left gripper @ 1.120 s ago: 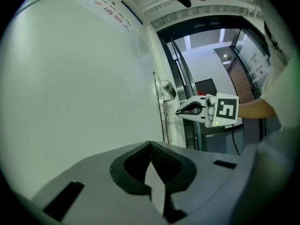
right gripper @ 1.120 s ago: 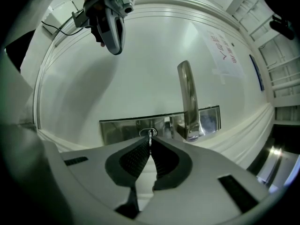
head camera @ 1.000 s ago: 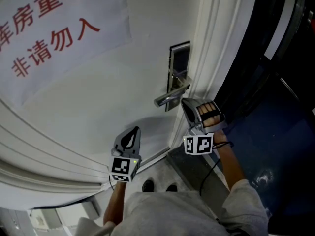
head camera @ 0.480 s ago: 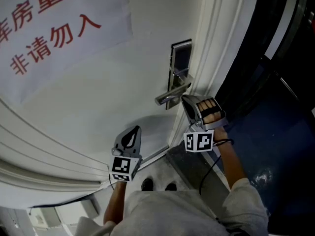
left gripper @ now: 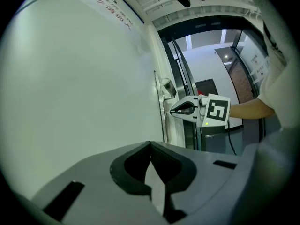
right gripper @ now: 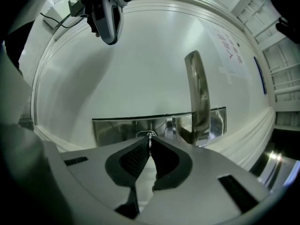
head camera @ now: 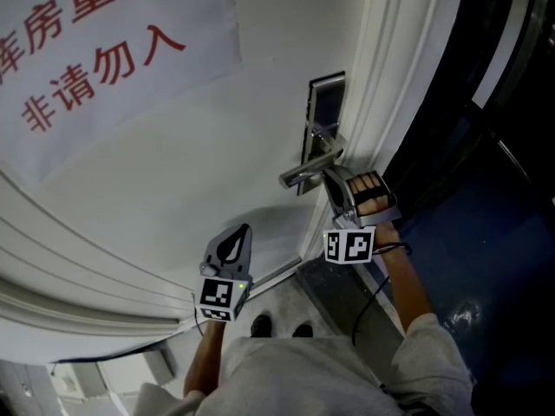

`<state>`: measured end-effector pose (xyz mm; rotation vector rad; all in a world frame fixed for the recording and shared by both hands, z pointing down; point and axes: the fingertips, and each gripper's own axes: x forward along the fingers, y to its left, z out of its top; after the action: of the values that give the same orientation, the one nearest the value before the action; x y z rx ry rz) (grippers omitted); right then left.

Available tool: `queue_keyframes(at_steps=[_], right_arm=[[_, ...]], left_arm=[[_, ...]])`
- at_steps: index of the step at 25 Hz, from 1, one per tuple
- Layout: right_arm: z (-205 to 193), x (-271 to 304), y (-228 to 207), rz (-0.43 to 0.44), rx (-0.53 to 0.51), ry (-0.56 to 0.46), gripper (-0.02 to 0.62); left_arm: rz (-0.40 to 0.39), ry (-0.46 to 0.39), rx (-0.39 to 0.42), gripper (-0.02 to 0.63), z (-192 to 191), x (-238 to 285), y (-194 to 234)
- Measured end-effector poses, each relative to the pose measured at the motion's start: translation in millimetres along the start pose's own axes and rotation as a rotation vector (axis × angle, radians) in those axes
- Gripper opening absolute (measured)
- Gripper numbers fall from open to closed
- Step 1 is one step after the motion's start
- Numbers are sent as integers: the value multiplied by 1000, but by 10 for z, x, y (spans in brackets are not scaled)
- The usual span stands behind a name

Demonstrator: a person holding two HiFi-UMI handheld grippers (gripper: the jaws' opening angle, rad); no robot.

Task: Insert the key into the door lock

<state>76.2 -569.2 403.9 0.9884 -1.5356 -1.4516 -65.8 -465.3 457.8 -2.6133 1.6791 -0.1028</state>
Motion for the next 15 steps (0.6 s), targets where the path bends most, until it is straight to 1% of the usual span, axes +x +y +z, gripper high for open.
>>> queue_keyframes(at_steps=[6,15], right_arm=[[11,83,0,-2,-7,-2,29],[16,98,17,4,-16,3,31]], left_arm=[[8,-2,5,17,8,-9,39],[-13,-7,20,17,41,24,-26]])
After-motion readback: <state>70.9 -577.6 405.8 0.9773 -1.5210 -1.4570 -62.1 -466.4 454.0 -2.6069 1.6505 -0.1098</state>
